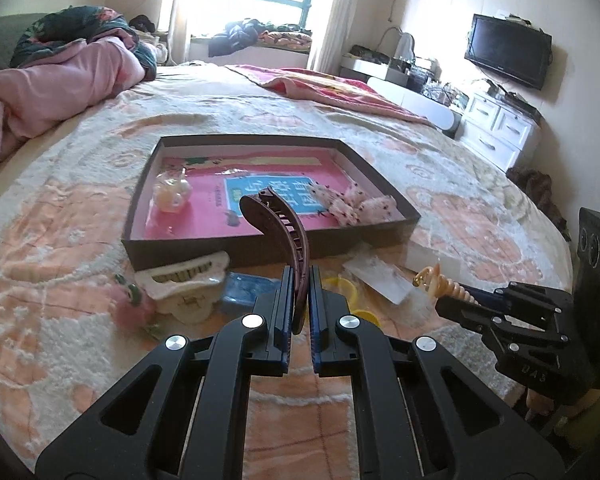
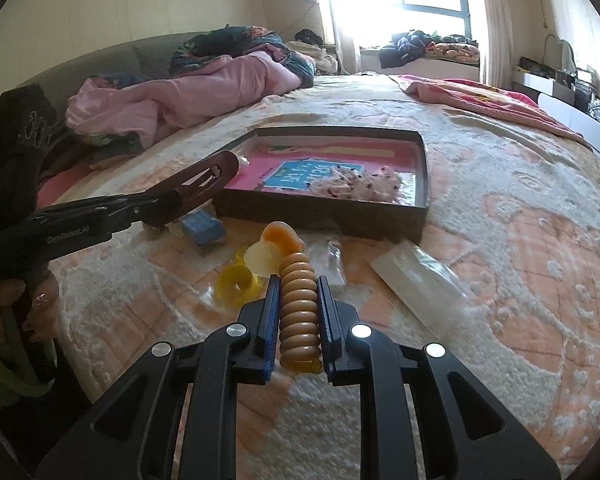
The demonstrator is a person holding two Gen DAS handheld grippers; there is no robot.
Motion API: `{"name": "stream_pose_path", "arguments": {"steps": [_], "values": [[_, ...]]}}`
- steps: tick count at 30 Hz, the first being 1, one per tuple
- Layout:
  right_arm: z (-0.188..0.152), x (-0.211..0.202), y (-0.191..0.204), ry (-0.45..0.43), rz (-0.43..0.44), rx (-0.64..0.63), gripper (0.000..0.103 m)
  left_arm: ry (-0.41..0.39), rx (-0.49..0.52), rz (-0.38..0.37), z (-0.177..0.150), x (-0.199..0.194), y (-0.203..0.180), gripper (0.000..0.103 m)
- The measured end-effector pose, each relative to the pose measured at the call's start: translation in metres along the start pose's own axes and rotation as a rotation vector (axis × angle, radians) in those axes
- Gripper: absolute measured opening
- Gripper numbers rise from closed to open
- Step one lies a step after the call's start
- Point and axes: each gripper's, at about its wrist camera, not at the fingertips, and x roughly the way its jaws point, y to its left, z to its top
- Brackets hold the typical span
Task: Organize jewelry
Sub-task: 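Carry hair claw and spiral tie into the tray and open both grippers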
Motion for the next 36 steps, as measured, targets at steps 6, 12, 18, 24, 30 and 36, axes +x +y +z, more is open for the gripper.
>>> {"name": "stream_pose_path", "arguments": {"steps": [6,12,18,24,30,36], "values": [[0.013,0.015,0.004,0.009,0.003,-0.007,0.017,-0.020,-0.009,0.023,0.008,0.003,0.013,0.002],[0.019,0.025,0.005,0.017,-0.006,-0.014,0.017,-0.025,-0.016,0.028,0.015,0.010,0.022,0.002],[0.033,0.035,-0.001,0.007,-0.022,-0.014,0.017,-0.023,-0.021,0.027,0.024,0.019,0.027,0.002],[0.048,0.043,-0.010,-0.004,-0.049,-0.007,0.017,-0.028,-0.004,0.022,0.036,0.031,0.026,0.002],[0.064,0.055,-0.018,-0.007,-0.090,-0.004,0.017,-0.011,-0.003,0.030,0.046,0.049,0.033,0.002],[0.076,0.067,-0.027,-0.007,-0.131,0.000,0.017,-0.005,0.005,0.041,0.053,0.064,0.041,0.003]]}}
